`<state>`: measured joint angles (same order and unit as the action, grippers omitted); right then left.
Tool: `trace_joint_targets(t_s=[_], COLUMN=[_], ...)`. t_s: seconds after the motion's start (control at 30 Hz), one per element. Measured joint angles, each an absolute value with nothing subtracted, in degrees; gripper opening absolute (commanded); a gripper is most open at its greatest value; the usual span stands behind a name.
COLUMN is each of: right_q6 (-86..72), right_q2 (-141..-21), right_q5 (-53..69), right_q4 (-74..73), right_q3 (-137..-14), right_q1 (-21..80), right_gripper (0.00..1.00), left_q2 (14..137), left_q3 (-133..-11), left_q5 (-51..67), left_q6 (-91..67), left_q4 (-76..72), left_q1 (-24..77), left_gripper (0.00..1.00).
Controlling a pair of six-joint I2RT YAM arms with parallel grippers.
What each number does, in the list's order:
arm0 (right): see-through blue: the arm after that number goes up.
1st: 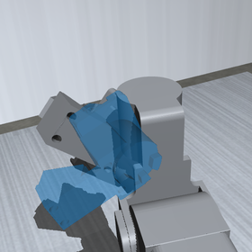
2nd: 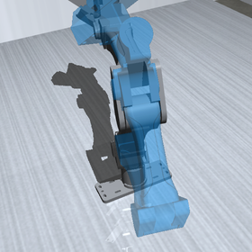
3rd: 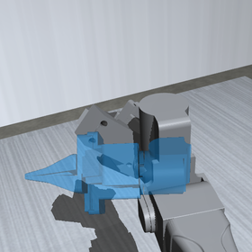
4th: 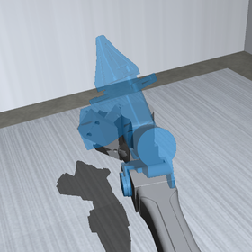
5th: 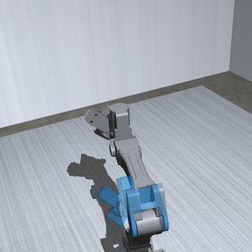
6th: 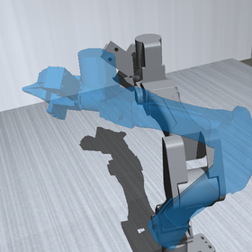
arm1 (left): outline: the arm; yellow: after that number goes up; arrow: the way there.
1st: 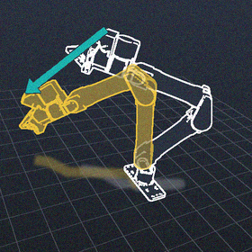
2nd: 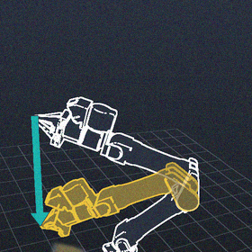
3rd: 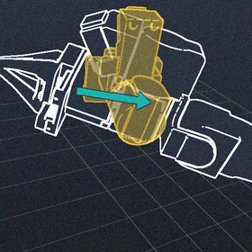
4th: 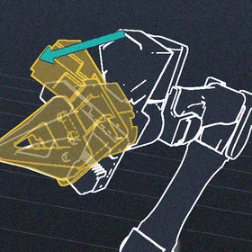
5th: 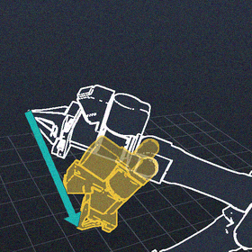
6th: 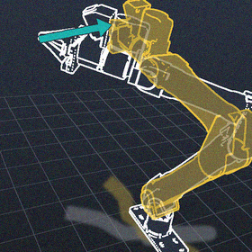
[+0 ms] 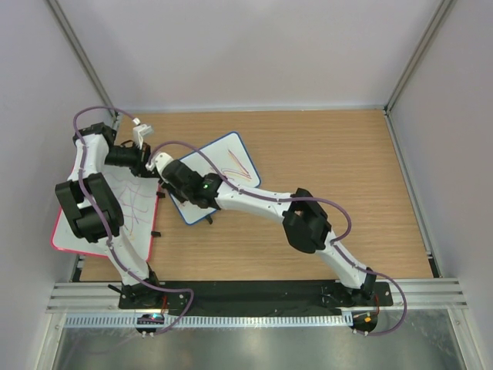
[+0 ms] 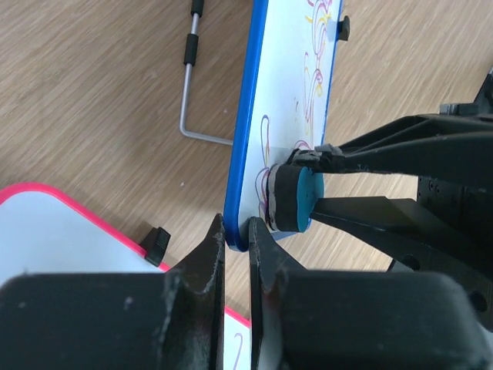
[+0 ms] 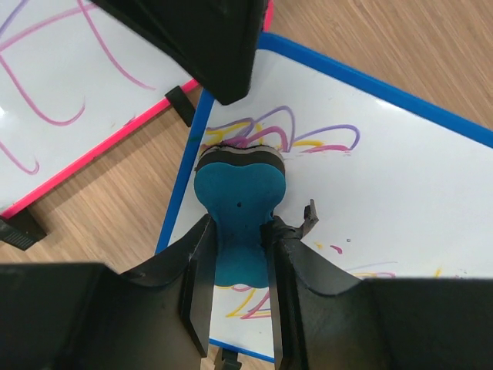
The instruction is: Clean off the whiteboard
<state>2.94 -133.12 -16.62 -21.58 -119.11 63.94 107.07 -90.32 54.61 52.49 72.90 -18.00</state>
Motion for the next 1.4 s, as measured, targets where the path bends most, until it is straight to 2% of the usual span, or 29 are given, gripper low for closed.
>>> trace_joint_targets(t_s=[0.3, 0.5, 0.83, 1.0, 1.17, 1.4], right_q6=[1.4, 1.1, -3.4, -5.2, -5.5, -4.7], right_q2=[-136.2, -136.4, -128.4, -126.7, -126.9, -131.3], right_q5=[-19.5, -20.1, -23.0, -24.2, -24.3, -23.9], right_q4=[-22.3, -21.7, -12.0, -10.3, -12.0, -21.1], right_q3=[-128.5, -128.4, -108.3, -102.5, -103.9, -116.0], right_q1=[61.1, 60.9, 62.8, 64.5, 64.6, 63.6], right_gripper=[0.01, 0.01, 0.01, 0.01, 0.01, 0.01], left_q2=[106.5, 106.5, 106.5, 106.5, 106.5, 106.1], left_q3=[-90.3, -90.3, -90.3, -90.3, -90.3, -90.3], left_q5=[55.2, 55.2, 54.8, 54.6, 54.7, 54.9], left_q6=[52.5, 52.5, 52.5, 52.5, 52.5, 52.5], left_q4=[72.6, 72.6, 72.5, 72.6, 72.6, 72.5], left_q1=[-17.7, -17.7, -17.6, -17.6, -17.6, -17.6], left_gripper=[0.0, 0.0, 0.0, 0.0, 0.0, 0.0])
